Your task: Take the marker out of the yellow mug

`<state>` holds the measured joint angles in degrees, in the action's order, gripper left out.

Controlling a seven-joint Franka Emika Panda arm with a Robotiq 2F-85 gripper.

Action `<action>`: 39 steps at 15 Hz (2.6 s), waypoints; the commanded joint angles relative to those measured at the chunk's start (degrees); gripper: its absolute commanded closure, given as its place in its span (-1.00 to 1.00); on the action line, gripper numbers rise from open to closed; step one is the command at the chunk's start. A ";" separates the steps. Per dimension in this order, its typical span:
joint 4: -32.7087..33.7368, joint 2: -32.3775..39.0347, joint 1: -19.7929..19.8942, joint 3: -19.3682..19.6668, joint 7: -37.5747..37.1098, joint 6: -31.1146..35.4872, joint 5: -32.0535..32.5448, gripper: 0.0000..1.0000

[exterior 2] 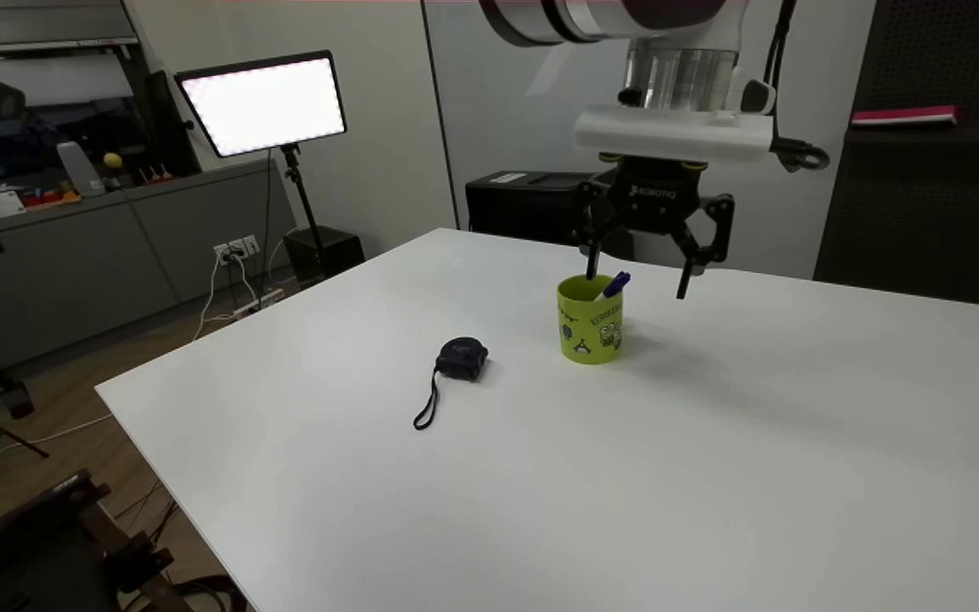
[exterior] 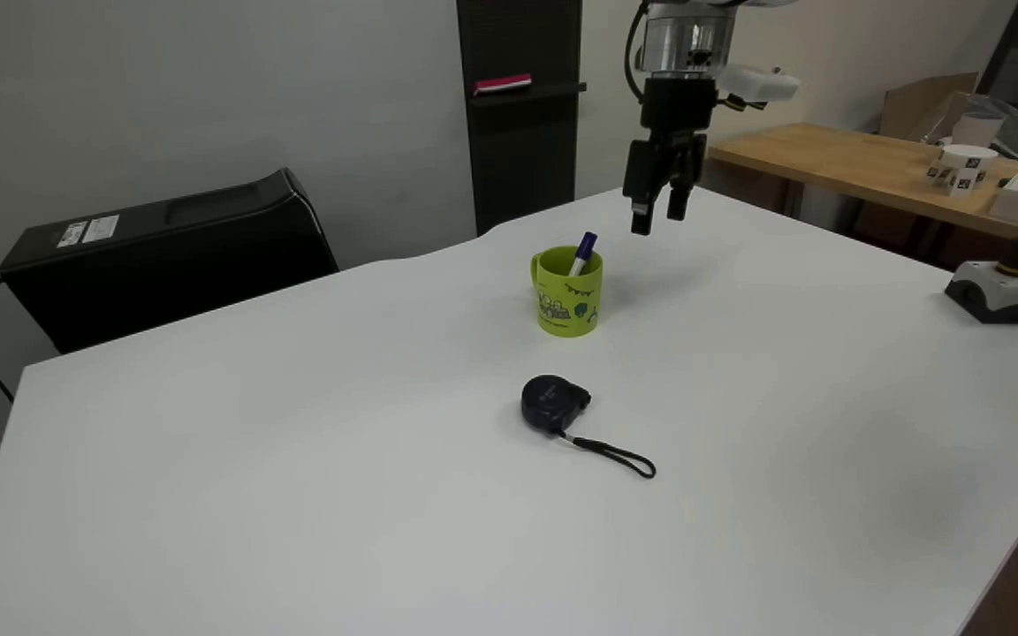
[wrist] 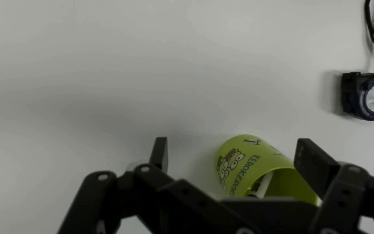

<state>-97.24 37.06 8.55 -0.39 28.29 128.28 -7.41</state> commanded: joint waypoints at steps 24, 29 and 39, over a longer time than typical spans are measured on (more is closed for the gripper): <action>10.18 8.75 -0.83 -2.54 -2.72 7.19 4.58 -1.00; 10.87 9.55 -1.41 -2.68 -3.26 7.81 5.55 -1.00; 12.56 11.23 -2.23 -2.59 -4.39 7.65 6.81 0.06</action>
<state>-87.18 46.77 6.71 -3.06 26.56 136.30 -2.08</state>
